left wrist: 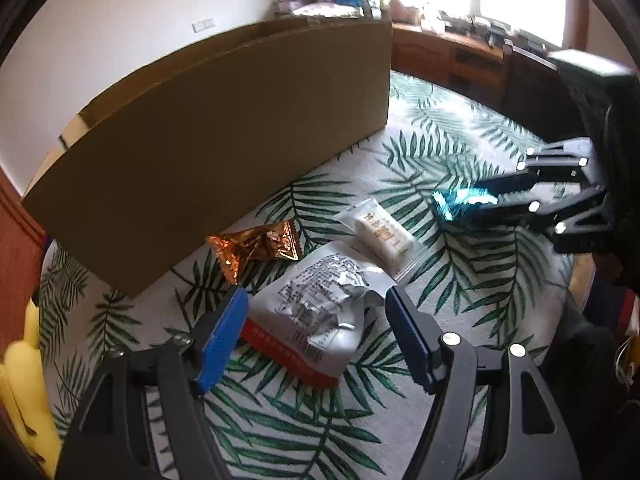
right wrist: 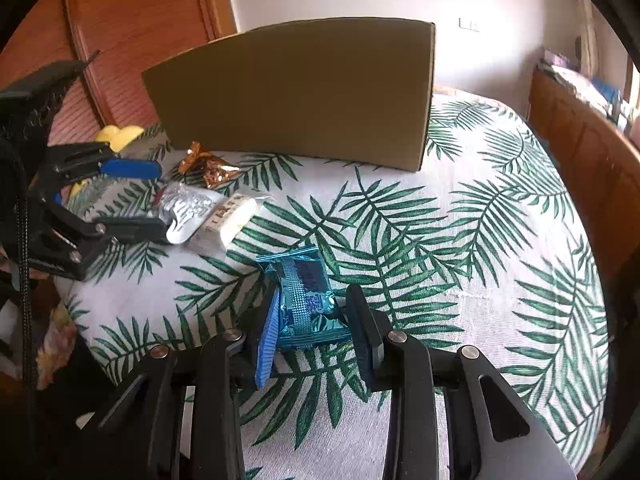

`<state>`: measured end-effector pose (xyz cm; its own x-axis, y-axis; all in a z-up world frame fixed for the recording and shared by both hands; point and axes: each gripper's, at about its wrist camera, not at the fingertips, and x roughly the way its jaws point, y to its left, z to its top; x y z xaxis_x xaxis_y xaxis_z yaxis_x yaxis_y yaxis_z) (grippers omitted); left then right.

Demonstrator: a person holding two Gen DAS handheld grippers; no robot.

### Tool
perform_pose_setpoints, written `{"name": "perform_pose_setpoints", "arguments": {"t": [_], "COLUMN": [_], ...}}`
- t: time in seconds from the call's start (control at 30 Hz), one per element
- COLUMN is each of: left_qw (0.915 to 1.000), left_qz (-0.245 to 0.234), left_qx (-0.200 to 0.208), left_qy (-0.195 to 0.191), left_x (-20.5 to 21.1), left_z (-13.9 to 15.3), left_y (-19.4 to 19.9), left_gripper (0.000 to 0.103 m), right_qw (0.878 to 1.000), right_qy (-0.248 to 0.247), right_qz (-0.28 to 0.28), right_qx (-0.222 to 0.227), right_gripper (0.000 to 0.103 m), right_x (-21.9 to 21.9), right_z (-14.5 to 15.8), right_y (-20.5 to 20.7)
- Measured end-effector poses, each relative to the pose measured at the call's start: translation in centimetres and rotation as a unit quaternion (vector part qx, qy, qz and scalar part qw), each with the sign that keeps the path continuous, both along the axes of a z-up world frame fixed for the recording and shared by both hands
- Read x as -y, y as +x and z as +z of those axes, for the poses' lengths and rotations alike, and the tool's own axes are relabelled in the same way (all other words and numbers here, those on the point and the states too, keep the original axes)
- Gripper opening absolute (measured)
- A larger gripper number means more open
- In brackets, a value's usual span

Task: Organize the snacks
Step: 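Close right tool on blue candy while left tool grasps red-edged sachet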

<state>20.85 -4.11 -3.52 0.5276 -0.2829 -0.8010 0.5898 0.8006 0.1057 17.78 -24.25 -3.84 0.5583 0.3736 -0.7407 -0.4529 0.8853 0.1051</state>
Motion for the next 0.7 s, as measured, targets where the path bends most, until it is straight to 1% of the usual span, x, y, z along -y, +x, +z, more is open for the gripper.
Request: {"name": "perform_pose_setpoints", "arguments": {"t": [0.13,0.23,0.33,0.57,0.63,0.67,0.7], "left_qw": [0.9996,0.9992,0.9995,0.9983,0.997,0.9972,0.9971], "left_qz": [-0.009,-0.012,-0.006,0.023,0.03,0.034,0.035], "left_qx": [-0.007,-0.016,-0.026,-0.05,-0.062,-0.058,-0.057], "left_qy": [0.027,0.034,0.02,-0.018,-0.034,-0.034,-0.035], "left_x": [0.6,1.1,1.0,0.1,-0.4,-0.5,-0.5], "left_z": [-0.7,-1.1,-1.3,-1.6,-1.5,-1.4,-1.5], "left_y": [0.8,1.4,1.7,2.1,2.0,1.9,1.8], "left_gripper": [0.072,0.072,0.072,0.072,0.066,0.063,0.062], "right_qw": [1.0,1.0,1.0,1.0,1.0,1.0,1.0], "right_qy": [0.006,0.002,-0.004,-0.003,-0.004,-0.005,-0.005], "right_qz": [-0.006,-0.007,-0.007,-0.012,-0.015,-0.016,-0.016], "right_qx": [-0.001,0.002,0.008,0.02,0.023,0.025,0.026], "right_gripper": [0.032,0.033,0.033,0.033,0.033,0.033,0.033], "right_x": [0.3,0.2,0.0,-0.1,-0.1,-0.1,-0.2], "right_z": [0.0,-0.1,-0.2,-0.6,-0.6,-0.7,-0.6], "right_y": [0.3,0.2,0.0,-0.3,-0.4,-0.4,-0.5]}}
